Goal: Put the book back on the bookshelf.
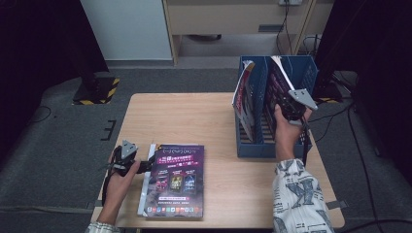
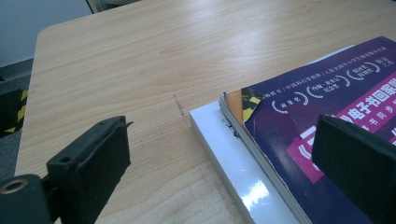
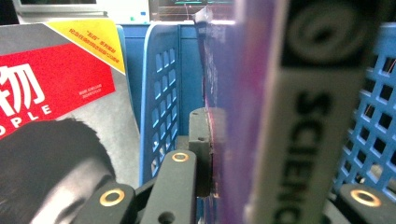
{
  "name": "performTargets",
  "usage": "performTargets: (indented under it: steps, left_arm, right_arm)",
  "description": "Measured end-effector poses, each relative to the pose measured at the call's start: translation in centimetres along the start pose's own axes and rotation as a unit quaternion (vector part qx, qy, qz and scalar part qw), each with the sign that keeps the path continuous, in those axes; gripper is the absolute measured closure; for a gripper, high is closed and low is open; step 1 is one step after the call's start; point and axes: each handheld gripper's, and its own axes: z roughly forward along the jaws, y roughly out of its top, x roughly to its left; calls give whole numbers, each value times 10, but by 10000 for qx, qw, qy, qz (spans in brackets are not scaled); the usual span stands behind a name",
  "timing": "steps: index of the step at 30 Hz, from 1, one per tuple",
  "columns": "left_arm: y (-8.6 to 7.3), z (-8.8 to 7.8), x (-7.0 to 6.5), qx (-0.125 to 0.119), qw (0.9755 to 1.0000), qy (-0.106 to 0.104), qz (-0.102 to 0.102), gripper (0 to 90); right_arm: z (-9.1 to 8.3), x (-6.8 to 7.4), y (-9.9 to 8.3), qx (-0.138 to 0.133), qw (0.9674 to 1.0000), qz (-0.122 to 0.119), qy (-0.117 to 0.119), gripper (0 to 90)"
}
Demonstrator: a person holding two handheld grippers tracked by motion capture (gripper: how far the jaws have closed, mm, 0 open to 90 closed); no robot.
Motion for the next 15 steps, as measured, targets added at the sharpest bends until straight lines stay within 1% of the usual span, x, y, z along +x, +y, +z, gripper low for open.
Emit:
performTargets:
  steps: [3, 4, 6, 8, 10, 13, 14, 15]
  left_arm:
    - [0, 0, -1, -8, 10000, -15, 6, 40]
    - [0, 0, -1, -5, 10000, -21, 8, 39]
    - [0, 0, -1, -8, 10000, -24, 12, 39]
    - [0, 0, 0, -2, 10000, -18, 1, 39]
    - [0, 0, 0, 3, 10000, -20, 8, 39]
    - [0, 0, 0, 6, 10000, -20, 11, 39]
    - [0, 0, -1, 11, 10000, -20, 26, 39]
    - [0, 0, -1, 11, 10000, -20, 26, 39]
  right_arm:
    - [2, 1, -2, 38, 9999, -115, -73, 821]
    - [3, 3, -4, 84, 9994, -303, -122, 821]
    - [3, 3, -6, 96, 9995, -288, -111, 821]
    - [4, 4, -11, 167, 9995, -260, -61, 820]
    - [4, 7, -15, 151, 9997, -167, 13, 819]
    - [4, 10, -16, 191, 9996, -218, 47, 816]
    - [3, 13, -15, 239, 9994, -205, 119, 815]
    - [3, 13, -15, 239, 9994, -205, 119, 815]
